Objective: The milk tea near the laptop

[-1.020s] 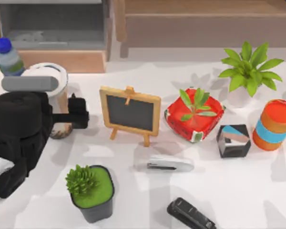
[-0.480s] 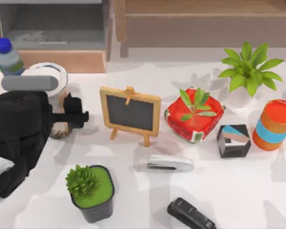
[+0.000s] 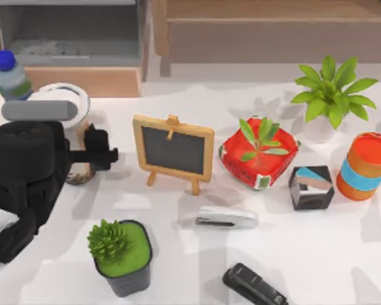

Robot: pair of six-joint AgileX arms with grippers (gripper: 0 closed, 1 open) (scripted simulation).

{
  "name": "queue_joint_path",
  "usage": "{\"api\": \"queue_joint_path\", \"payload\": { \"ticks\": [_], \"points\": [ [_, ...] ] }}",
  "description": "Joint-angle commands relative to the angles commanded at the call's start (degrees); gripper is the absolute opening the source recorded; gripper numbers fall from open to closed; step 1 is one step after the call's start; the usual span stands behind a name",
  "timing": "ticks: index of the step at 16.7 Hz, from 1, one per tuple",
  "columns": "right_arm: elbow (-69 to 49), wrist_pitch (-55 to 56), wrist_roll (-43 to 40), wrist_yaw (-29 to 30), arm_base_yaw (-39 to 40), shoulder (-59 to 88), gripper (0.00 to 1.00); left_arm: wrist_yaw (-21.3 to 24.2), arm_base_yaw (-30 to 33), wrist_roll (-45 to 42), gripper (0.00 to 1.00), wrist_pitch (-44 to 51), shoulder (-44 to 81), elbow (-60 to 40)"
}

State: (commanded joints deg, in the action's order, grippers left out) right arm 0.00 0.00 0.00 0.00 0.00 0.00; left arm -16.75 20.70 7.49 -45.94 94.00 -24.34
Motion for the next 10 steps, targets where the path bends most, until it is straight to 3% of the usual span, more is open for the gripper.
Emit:
{"api": "queue_joint_path", "payload": {
  "ticks": [10],
  "points": [
    [0.0,0.0,0.0,0.0,0.0,0.0,1.0,-0.1,0.1,-0.1,0.0,3.7,-2.8,-0.7]
  ]
}}
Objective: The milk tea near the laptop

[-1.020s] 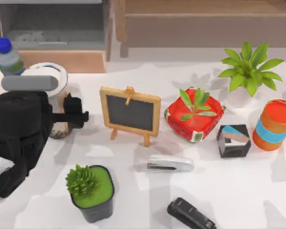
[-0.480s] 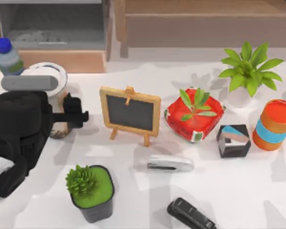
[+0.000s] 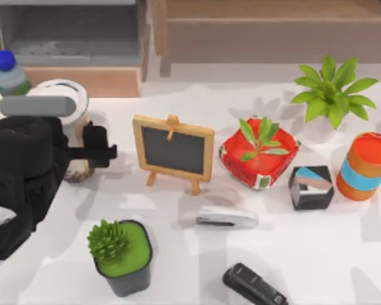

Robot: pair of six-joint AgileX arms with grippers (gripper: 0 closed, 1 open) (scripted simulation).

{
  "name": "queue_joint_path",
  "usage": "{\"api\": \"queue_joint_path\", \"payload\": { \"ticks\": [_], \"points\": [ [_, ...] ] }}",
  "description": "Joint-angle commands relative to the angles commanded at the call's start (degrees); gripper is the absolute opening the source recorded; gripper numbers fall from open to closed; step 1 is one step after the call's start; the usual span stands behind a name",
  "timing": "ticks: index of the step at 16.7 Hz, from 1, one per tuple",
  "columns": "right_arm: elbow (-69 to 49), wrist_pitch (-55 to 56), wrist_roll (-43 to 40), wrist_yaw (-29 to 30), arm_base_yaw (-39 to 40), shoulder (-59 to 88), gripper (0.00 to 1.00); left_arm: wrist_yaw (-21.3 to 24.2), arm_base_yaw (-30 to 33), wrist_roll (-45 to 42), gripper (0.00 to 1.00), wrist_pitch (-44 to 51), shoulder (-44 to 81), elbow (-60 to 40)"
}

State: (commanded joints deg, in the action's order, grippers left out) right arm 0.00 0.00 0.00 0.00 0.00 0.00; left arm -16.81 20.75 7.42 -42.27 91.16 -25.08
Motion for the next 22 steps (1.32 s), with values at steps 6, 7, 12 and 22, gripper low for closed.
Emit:
{"api": "queue_joint_path", "payload": {
  "ticks": [6,7,12,22],
  "points": [
    [0.0,0.0,0.0,0.0,0.0,0.0,1.0,0.8,-1.0,-0.5,0.0,-1.3,-2.1,-1.5],
    [0.0,0.0,0.0,0.0,0.0,0.0,1.0,1.4,-1.7,-0.7,0.0,-1.4,-3.1,-1.9],
    [0.0,0.0,0.0,0.0,0.0,0.0,1.0,6.3,-6.9,-2.8,0.0,0.5,-8.7,-2.1],
    [0.0,0.0,0.0,0.0,0.0,0.0,1.0,20.0,-21.9,-8.8,0.0,10.8,-19.4,2.2]
  ]
}}
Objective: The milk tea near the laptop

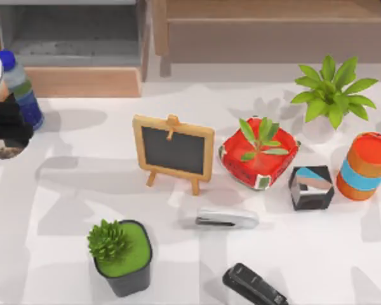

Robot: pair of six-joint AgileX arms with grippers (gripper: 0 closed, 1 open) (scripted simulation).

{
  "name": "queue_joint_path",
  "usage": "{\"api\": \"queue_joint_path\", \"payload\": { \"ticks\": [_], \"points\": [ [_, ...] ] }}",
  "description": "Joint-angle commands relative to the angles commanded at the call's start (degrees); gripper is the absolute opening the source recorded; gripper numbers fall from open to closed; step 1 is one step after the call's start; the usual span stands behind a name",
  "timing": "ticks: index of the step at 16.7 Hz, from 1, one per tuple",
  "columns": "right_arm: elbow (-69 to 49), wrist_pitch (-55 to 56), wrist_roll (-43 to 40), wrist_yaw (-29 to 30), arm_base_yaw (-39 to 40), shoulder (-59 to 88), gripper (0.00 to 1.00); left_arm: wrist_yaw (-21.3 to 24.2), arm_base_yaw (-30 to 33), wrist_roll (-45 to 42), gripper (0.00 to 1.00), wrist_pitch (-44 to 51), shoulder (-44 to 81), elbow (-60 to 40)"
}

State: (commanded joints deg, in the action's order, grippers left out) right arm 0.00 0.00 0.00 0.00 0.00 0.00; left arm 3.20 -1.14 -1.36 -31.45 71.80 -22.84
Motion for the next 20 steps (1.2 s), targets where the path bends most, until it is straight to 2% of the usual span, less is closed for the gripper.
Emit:
{"api": "queue_joint_path", "payload": {
  "ticks": [5,9,20],
  "points": [
    [0.0,0.0,0.0,0.0,0.0,0.0,1.0,5.5,-6.2,-2.4,0.0,4.9,-3.7,2.5],
    [0.0,0.0,0.0,0.0,0.0,0.0,1.0,8.2,-9.1,-3.6,0.0,7.4,-5.4,3.7],
    [0.0,0.0,0.0,0.0,0.0,0.0,1.0,8.6,-9.5,-3.9,0.0,6.6,-5.0,3.8]
  ]
}}
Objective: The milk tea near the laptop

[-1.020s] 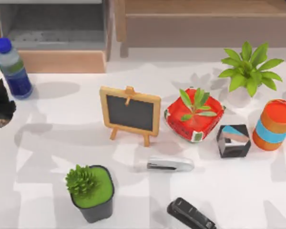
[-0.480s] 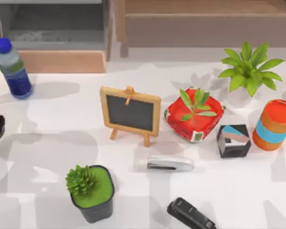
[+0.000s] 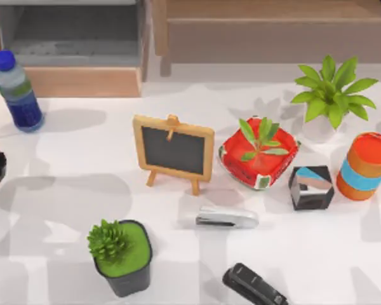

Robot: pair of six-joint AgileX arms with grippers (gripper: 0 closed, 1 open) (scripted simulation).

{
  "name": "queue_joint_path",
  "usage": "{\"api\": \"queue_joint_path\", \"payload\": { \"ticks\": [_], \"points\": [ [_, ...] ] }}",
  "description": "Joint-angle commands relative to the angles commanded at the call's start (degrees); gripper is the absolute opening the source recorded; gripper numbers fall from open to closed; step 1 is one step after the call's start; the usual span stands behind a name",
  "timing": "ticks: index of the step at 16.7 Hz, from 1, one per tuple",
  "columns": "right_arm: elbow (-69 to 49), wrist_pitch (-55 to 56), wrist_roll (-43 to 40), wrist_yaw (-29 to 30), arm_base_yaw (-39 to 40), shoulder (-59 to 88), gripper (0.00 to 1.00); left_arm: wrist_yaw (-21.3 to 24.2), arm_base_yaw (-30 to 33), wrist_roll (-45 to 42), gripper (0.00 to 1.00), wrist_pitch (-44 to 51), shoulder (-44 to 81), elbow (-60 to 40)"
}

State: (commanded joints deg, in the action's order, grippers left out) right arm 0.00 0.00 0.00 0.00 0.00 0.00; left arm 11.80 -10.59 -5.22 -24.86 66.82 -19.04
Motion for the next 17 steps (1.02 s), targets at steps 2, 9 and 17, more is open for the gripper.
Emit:
{"api": "queue_joint_path", "payload": {
  "ticks": [2,9,17],
  "points": [
    [0.0,0.0,0.0,0.0,0.0,0.0,1.0,0.0,0.0,0.0,0.0,-1.5,0.5,0.0],
    [0.0,0.0,0.0,0.0,0.0,0.0,1.0,0.2,-0.1,0.0,0.0,-8.4,3.2,1.1],
    [0.0,0.0,0.0,0.0,0.0,0.0,1.0,0.2,-0.2,0.0,0.0,-11.5,7.5,4.5]
  ]
}}
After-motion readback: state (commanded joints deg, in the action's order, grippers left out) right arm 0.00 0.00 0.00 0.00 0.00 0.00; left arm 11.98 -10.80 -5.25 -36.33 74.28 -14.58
